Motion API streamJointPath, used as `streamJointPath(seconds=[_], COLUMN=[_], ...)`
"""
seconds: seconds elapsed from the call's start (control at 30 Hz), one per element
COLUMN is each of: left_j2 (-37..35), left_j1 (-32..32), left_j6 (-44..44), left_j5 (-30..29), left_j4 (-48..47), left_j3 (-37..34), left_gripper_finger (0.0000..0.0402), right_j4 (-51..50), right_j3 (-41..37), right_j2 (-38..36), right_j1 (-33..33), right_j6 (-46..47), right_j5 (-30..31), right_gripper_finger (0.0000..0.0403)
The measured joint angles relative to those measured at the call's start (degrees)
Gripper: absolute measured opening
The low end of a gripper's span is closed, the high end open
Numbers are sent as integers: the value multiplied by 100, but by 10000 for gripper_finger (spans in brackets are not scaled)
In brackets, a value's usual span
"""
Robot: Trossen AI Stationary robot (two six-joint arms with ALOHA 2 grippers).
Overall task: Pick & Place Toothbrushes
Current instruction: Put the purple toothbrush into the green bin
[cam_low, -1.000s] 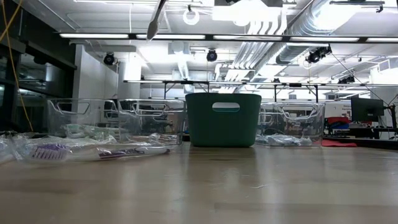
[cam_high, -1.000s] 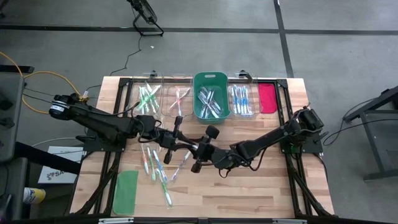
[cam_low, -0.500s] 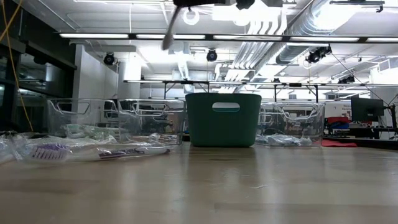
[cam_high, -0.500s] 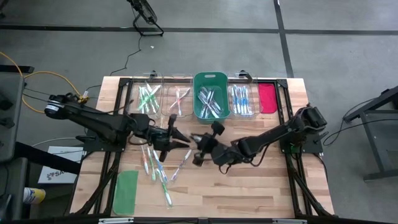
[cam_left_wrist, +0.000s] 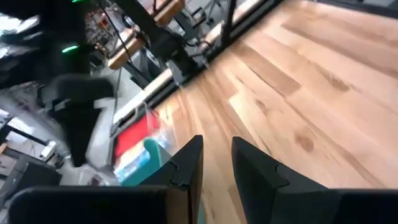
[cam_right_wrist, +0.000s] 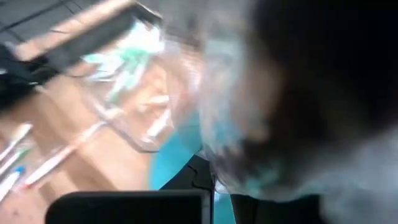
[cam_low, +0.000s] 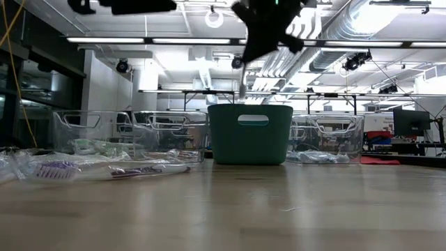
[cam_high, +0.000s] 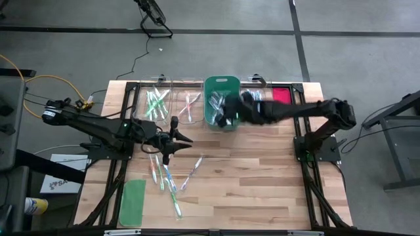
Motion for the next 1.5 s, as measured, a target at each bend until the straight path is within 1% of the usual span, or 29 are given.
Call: streamJointPath(seconds=[0.17, 0.33, 0.4, 0.5, 0.77, 0.87, 1.1, 1.27, 1.37, 1.5], left_j2=[-1, -1, -1, -1, 43, 82, 239, 357, 364, 353], left_j1=[-2, -2, -2, -2, -2, -2, -2, -2, -2, -2], left_j6=[-15, -151, -150, -142, 0, 0, -18, -18, -28, -307], left_j5=[-2, -2, -1, -1, 0, 0, 0, 15, 15, 15], left_j4=[369, 386, 424, 517, 763, 794, 754, 740, 710, 283], left_j3=[-342, -467, -493, -516, -520, -520, -518, -516, -519, -521], left_gripper_finger=[81, 81, 81, 81, 81, 81, 81, 81, 81, 81], right_j4=[-545, -717, -848, -1007, -1041, -1004, -773, -714, -725, -825], right_j3=[0, 0, 0, 0, 2, 2, 2, 2, 2, 2], right_j2=[-2, -2, 17, 70, 457, 612, 631, 631, 629, 431], right_j1=[-1240, -2120, -2333, -2501, -2534, -2532, -2484, -2447, -2381, -2241], right_j6=[293, 481, 519, 582, 557, 498, 429, 428, 302, 249], right_j5=[-1639, -3322, -3732, -4128, -4350, -4347, -4126, -4129, -3966, -3884], right_gripper_finger=[15, 15, 15, 15, 16, 24, 73, 111, 131, 145])
